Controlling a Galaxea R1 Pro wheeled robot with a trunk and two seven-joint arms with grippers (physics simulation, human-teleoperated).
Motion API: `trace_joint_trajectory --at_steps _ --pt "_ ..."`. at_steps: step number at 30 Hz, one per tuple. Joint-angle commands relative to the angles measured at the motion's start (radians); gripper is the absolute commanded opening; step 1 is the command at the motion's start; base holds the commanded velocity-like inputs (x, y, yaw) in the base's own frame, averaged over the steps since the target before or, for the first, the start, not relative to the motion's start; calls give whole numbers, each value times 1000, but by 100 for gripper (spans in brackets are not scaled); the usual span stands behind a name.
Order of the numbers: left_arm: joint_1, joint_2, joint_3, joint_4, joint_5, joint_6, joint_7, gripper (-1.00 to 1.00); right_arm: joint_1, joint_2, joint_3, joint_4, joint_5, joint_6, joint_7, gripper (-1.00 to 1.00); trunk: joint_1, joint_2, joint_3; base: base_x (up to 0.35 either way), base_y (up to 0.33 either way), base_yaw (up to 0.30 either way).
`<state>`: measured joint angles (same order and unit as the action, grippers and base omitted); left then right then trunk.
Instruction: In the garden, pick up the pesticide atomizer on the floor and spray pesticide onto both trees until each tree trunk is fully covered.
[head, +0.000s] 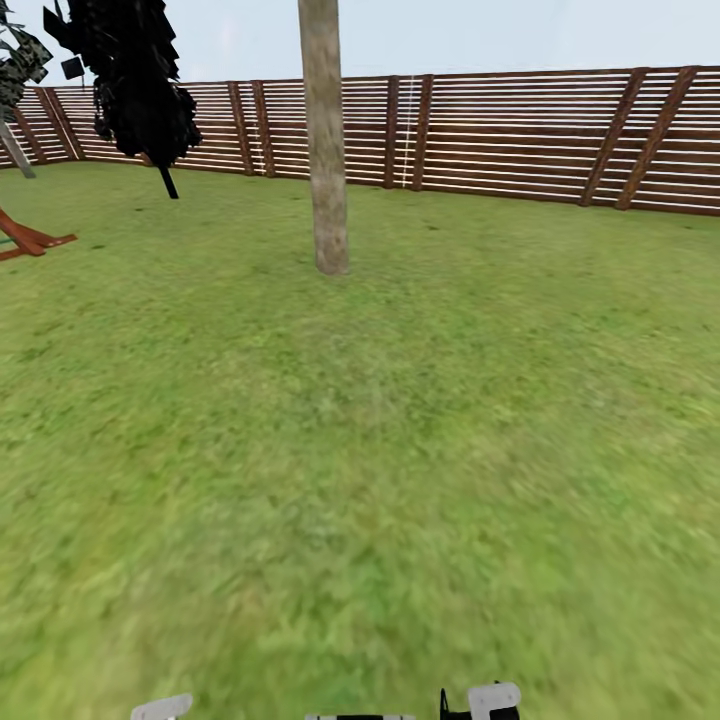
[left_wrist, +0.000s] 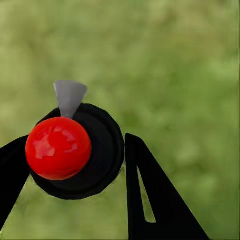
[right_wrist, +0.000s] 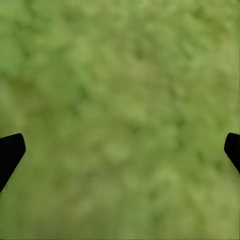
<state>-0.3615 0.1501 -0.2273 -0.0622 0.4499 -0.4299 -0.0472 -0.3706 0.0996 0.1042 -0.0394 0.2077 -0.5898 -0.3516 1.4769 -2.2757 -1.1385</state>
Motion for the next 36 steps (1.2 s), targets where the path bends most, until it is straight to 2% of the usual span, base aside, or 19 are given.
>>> trace_joint_trajectory --at_steps 1,36 --pt "-1 0 -6 1 10 -3 -5 -100 -1 0 8 1 4 1 -10 100 0 0 -1 336 93 0" --pt "-1 0 -6 1 10 -2 -5 -100 -1 0 8 1 4 0 -10 100 0 0 -1 336 80 0"
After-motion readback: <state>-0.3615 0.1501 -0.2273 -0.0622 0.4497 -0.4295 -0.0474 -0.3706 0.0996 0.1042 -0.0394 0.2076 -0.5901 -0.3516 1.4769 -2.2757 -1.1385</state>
